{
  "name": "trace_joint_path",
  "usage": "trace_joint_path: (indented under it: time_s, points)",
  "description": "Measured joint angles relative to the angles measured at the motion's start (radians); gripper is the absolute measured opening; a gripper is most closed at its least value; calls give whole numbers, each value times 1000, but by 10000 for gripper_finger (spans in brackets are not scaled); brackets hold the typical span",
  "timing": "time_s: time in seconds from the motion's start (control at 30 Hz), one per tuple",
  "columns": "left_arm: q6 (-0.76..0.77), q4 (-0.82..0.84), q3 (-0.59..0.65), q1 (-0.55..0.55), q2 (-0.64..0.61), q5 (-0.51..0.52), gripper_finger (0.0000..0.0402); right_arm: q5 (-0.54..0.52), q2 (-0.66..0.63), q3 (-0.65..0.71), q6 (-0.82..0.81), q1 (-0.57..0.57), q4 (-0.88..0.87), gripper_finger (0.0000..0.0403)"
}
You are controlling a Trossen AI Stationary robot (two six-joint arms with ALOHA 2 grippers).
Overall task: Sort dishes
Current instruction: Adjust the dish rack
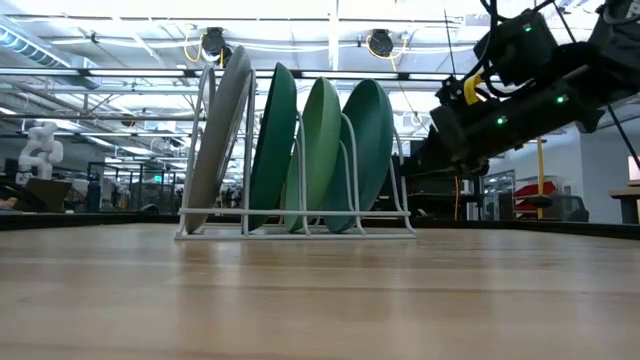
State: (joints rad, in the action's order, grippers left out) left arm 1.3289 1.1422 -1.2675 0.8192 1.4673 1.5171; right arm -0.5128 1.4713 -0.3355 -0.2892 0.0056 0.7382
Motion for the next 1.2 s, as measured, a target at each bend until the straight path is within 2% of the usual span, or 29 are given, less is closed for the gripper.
trace_joint_path:
  time_s: [0.2,0.6,1.2]
  points:
    - [0,0,0,-7,0,1,155,125,0,0,26,-39,44,155]
    - [0,-10,0,-21,0,1,155,336,0,-1,85,-42,53,155]
    - [0,-12,0,-21,0,0,155,494,0,-2,75,11,52,155]
